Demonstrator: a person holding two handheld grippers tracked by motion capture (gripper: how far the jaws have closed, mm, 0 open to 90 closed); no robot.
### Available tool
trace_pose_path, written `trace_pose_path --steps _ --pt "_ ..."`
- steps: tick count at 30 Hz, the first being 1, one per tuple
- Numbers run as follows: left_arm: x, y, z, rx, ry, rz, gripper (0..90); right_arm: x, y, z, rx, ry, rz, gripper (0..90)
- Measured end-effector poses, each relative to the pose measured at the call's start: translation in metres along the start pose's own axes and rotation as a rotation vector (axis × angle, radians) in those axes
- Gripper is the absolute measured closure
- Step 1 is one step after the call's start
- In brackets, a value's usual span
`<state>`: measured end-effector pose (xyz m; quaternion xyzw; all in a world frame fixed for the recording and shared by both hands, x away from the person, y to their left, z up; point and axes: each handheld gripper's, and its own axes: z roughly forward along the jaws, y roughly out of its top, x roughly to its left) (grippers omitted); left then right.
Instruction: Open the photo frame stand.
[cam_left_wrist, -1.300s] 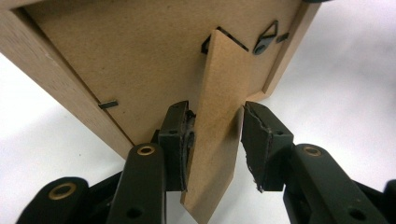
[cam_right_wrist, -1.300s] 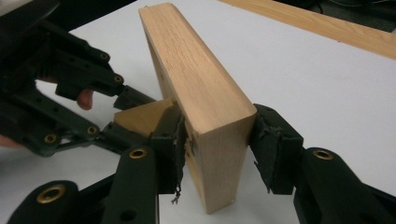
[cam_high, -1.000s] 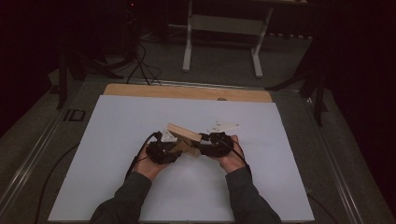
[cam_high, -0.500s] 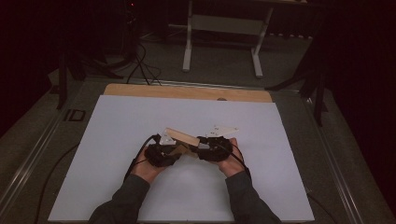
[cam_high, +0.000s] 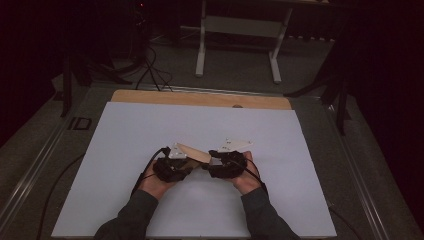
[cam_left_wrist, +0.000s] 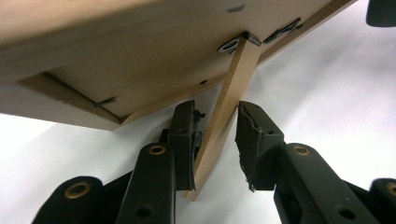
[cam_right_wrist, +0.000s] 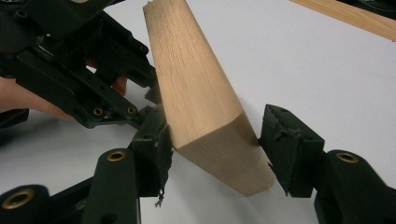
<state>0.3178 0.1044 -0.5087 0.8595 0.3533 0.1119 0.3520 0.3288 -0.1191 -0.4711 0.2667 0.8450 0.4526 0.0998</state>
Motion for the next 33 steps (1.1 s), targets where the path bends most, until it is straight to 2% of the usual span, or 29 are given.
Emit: trace_pose_path --steps 12,17,23,27,33 --pt "0.001 -0.009 -0.002 -0.007 -0.025 -0.024 66.1 0.007 -0.001 0.001 0.009 -0.007 -0.028 42.7" --pt "0.0 -0.012 -0.004 -0.009 -0.015 -0.02 62.1 0.006 -0.001 0.001 0.015 -0.004 -0.028 42.4" --pt "0.003 -0.017 -0.007 -0.018 -0.011 -0.039 56.7 0.006 -0.003 0.002 0.03 0.0 -0.028 39.9" --pt "0.004 -0.02 -0.009 -0.031 -0.014 -0.061 55.2 0.007 -0.004 0.002 0.038 -0.007 -0.038 38.0" --pt "0.005 -0.02 -0.014 -0.046 -0.009 -0.066 54.0 0.007 -0.005 0.0 0.033 -0.016 -0.033 37.1"
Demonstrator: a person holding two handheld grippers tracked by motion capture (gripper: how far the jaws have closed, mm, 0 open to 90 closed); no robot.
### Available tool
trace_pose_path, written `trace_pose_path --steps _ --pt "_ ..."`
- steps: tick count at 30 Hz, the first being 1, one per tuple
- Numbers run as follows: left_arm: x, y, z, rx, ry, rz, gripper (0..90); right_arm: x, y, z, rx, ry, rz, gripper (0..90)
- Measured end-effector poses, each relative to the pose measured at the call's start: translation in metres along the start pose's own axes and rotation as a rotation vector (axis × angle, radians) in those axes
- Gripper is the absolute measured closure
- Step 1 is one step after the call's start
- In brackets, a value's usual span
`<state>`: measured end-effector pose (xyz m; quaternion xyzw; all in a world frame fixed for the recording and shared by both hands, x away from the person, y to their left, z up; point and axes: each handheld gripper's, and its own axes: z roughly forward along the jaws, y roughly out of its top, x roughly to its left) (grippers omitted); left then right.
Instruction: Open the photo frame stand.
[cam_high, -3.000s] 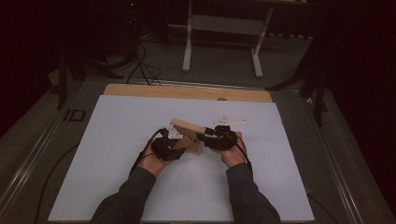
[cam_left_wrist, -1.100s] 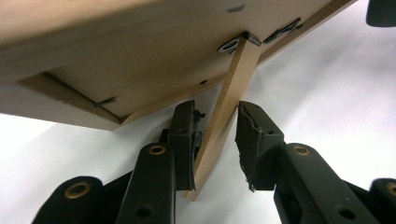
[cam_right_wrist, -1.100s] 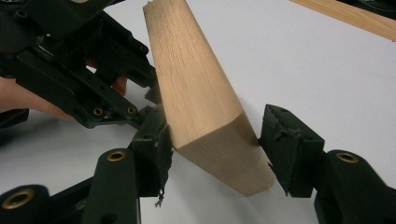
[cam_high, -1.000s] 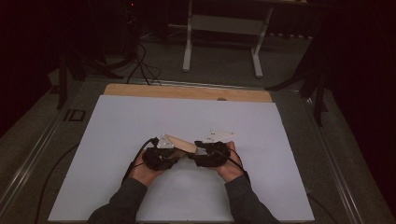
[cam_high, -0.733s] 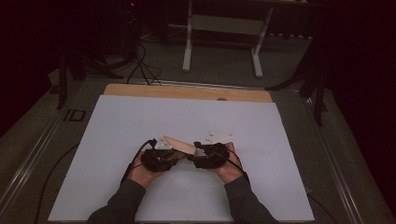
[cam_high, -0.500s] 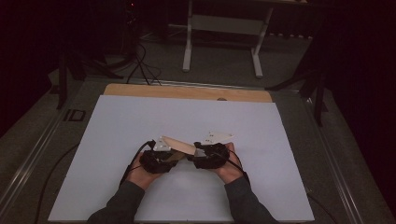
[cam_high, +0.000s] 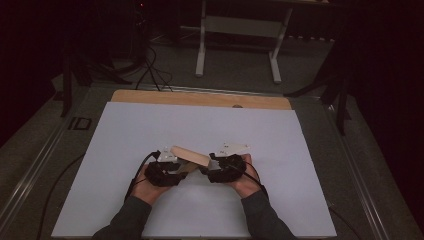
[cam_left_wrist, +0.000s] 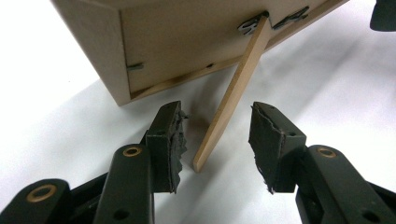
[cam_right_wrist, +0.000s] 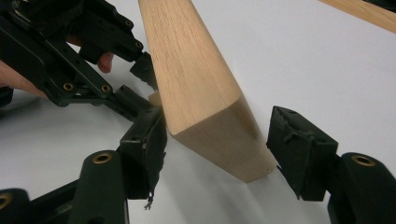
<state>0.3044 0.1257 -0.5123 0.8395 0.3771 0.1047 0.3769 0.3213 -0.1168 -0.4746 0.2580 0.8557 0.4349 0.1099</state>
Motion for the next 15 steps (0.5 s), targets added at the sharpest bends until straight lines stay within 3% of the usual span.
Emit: trace_pose_path --steps 15 --pt "0.005 -0.004 -0.012 -0.027 0.025 -0.01 53.7 -0.001 -0.005 -0.001 0.005 -0.002 0.013 35.0"
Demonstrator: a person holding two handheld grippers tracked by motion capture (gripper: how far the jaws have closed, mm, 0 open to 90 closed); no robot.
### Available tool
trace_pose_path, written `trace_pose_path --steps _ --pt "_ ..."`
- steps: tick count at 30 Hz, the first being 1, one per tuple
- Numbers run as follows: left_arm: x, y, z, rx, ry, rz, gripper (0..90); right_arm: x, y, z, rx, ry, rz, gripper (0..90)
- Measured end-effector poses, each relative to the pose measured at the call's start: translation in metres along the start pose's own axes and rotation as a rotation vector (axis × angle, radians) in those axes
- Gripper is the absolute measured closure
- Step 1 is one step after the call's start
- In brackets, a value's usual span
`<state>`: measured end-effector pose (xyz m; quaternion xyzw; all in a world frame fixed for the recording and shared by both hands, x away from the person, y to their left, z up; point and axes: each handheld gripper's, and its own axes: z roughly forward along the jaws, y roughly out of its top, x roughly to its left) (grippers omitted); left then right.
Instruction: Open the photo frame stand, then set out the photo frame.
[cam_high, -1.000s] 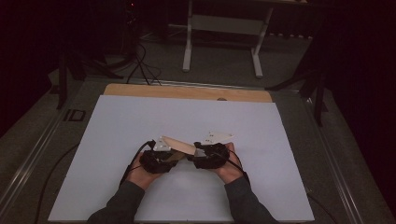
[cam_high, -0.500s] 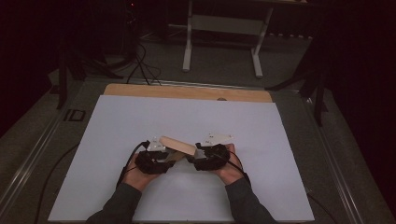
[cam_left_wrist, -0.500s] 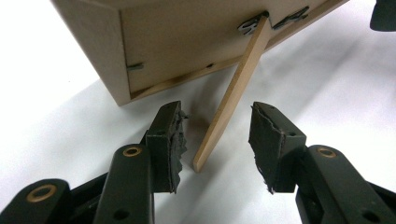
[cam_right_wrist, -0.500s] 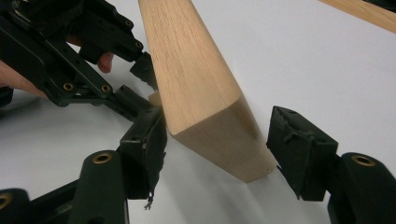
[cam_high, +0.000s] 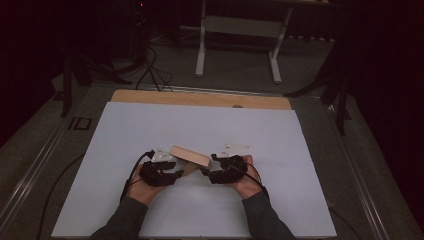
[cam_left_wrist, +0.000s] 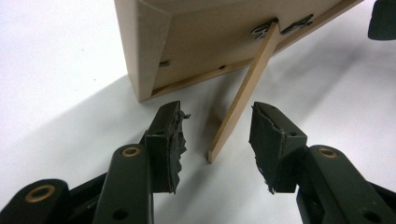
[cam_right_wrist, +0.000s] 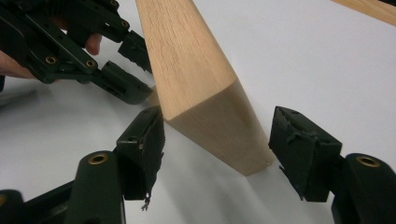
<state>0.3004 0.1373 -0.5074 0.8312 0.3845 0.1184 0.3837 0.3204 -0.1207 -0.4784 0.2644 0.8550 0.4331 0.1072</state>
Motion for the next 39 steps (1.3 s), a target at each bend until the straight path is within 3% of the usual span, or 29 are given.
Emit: trace_pose_path --steps 13,39 --pt "0.002 -0.001 -0.004 -0.005 0.008 -0.003 54.2 0.0 -0.004 0.003 0.02 0.007 0.001 33.4" --pt "0.011 0.0 -0.017 -0.047 0.023 -0.026 55.3 -0.013 -0.009 -0.007 0.019 0.018 0.027 32.9"
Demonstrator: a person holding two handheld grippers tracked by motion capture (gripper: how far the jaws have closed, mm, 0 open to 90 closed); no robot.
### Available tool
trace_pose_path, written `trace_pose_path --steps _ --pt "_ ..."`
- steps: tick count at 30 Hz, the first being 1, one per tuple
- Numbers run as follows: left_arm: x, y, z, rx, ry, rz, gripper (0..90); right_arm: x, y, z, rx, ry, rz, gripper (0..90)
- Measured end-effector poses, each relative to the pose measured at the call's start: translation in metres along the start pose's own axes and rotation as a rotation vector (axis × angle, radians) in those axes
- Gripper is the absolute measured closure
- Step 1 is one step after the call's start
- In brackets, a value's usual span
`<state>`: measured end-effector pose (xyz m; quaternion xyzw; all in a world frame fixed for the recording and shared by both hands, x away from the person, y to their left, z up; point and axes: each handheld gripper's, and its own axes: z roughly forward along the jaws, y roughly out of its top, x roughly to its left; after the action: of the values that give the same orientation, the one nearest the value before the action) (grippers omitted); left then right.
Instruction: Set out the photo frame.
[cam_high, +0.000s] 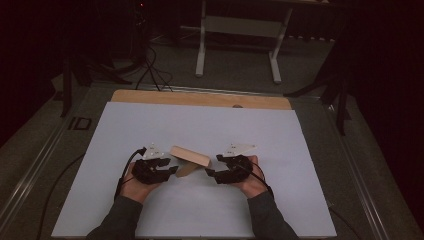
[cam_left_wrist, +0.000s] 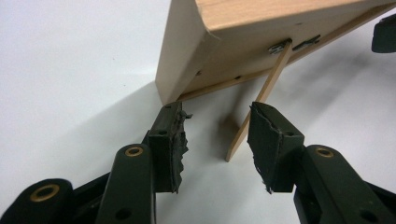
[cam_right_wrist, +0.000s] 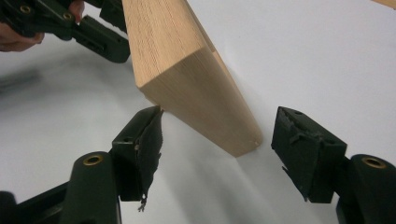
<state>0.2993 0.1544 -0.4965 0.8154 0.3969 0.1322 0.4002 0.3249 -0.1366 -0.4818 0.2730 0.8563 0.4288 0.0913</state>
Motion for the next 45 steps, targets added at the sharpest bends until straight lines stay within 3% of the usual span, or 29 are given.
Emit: trace_pose_path --steps 8,15,22,25,29,33,45 --pt "0.002 0.0 -0.003 -0.01 -0.016 -0.006 59.3 -0.004 -0.003 -0.004 0.011 0.021 -0.017 33.1" --pt "0.004 0.001 -0.005 -0.018 -0.029 -0.014 60.8 -0.011 -0.005 -0.009 0.009 0.014 0.007 32.6" --pt "0.004 0.001 -0.006 -0.022 -0.032 -0.018 62.2 -0.016 -0.007 -0.012 0.01 0.01 0.015 24.0" --pt "0.003 0.001 -0.006 -0.023 -0.036 -0.017 63.8 -0.017 -0.007 -0.012 0.008 -0.014 0.021 23.4" --pt "0.003 0.002 -0.006 -0.024 -0.043 -0.02 64.0 -0.02 -0.009 -0.009 0.025 -0.067 0.054 30.2" --pt "0.0 0.004 -0.006 -0.027 -0.046 -0.015 64.3 -0.02 -0.01 -0.007 0.005 -0.096 0.054 39.8" --pt "-0.008 0.008 -0.002 -0.023 -0.054 -0.002 69.9 -0.014 -0.006 0.0 -0.039 -0.142 0.058 71.0"
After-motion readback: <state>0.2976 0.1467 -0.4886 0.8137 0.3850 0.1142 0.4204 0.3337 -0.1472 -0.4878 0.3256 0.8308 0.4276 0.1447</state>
